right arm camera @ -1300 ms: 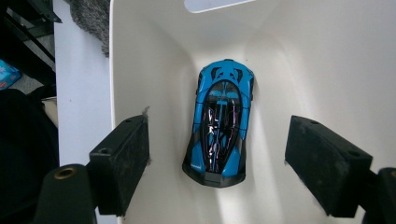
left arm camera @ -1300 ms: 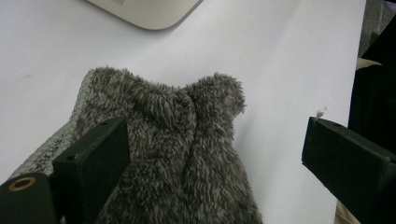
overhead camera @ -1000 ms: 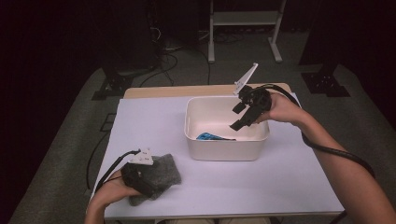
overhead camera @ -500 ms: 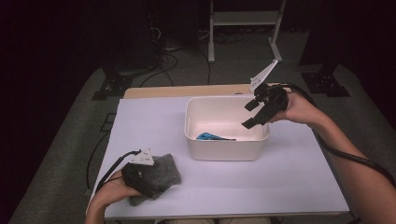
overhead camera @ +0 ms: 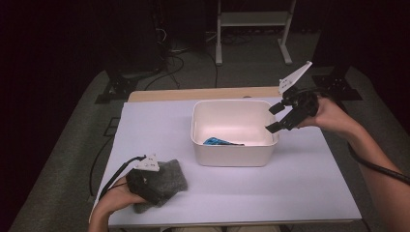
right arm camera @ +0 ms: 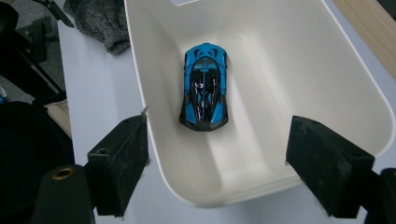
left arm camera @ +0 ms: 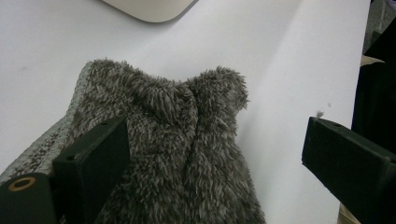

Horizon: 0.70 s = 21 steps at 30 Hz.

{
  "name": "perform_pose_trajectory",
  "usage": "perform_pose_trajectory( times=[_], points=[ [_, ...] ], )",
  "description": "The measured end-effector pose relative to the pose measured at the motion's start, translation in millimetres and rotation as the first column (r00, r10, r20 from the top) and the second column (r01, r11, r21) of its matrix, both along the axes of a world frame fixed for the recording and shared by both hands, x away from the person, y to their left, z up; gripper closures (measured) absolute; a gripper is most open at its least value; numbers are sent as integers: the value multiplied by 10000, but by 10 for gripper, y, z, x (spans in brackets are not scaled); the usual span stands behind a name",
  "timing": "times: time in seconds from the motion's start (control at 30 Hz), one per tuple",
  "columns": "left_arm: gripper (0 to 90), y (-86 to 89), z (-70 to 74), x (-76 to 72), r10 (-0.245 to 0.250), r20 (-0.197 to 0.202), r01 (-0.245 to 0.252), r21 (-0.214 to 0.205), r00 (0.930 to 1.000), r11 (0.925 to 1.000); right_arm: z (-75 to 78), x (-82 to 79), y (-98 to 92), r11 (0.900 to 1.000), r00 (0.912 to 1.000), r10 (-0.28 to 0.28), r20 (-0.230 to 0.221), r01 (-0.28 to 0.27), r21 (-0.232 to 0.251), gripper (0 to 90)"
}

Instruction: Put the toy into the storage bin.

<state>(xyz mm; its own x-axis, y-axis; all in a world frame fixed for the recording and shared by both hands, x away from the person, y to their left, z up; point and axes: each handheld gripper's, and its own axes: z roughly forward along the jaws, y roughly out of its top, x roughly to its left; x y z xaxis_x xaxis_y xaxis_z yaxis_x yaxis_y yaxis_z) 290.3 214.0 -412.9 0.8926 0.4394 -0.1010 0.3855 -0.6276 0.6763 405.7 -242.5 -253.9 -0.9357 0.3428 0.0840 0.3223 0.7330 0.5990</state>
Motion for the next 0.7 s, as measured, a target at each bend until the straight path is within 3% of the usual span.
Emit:
perform_pose_trajectory(
  times=[0.33, 0.7],
  points=[
    [72, 3, 2, 1, 78, 27, -78, -12, 10000, 10000, -57, -77, -300, 9988, 9990, -437, -28, 437, 239, 198],
    [72, 15, 5, 5, 155, 72, -155, -14, 9999, 9999, -199, -124, -489, 9959, 9964, -814, -251, 822, 364, 189]
  ],
)
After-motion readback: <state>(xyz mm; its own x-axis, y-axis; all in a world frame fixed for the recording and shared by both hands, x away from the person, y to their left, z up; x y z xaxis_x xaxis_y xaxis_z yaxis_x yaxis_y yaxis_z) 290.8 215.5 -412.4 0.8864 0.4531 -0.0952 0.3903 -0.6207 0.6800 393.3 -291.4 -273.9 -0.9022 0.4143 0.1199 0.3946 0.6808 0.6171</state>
